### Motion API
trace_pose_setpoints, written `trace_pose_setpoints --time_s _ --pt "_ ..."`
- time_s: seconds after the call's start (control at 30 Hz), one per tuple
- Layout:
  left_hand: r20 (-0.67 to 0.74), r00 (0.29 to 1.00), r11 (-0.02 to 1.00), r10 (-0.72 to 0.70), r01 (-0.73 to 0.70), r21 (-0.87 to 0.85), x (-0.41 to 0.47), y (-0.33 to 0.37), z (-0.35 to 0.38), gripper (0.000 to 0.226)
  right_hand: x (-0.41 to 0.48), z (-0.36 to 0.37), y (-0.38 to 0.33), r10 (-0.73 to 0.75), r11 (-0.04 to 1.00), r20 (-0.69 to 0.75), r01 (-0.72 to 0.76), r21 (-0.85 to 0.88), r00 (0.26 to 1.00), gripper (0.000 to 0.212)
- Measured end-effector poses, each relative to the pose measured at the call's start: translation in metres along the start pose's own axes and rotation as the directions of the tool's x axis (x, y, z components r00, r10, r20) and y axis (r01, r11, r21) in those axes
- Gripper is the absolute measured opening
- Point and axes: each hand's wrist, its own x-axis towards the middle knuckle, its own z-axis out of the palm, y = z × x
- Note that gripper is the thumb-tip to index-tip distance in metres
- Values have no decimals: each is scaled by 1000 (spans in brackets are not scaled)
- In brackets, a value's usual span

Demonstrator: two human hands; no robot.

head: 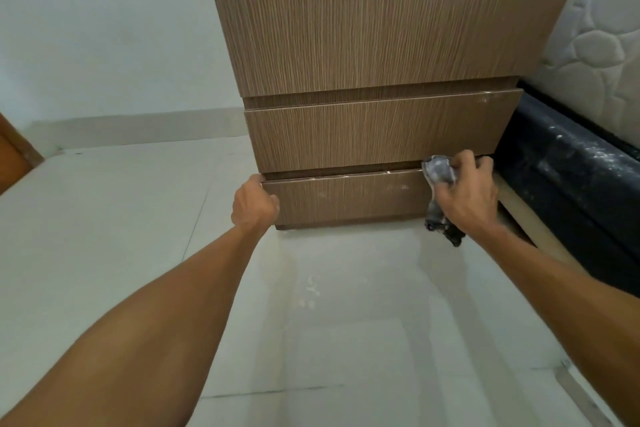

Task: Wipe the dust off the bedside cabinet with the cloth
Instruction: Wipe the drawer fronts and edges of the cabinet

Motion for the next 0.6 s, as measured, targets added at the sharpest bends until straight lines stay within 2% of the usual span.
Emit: trace_pose_setpoints --time_s 0.23,0.47,0.6 --pt "-14 1000 1000 11 -10 7 -14 -8 -7 38 -25 11 -80 -299 949 45 293 113 953 38" --pt "-34 999 997 22 -19 79 -15 -10 -16 32 -50 49 -164 -572 820 165 553 150 803 33" --pt "-20 998 984 60 -56 169 -8 -12 -15 26 -67 97 -182 -624 757 323 653 25 711 38"
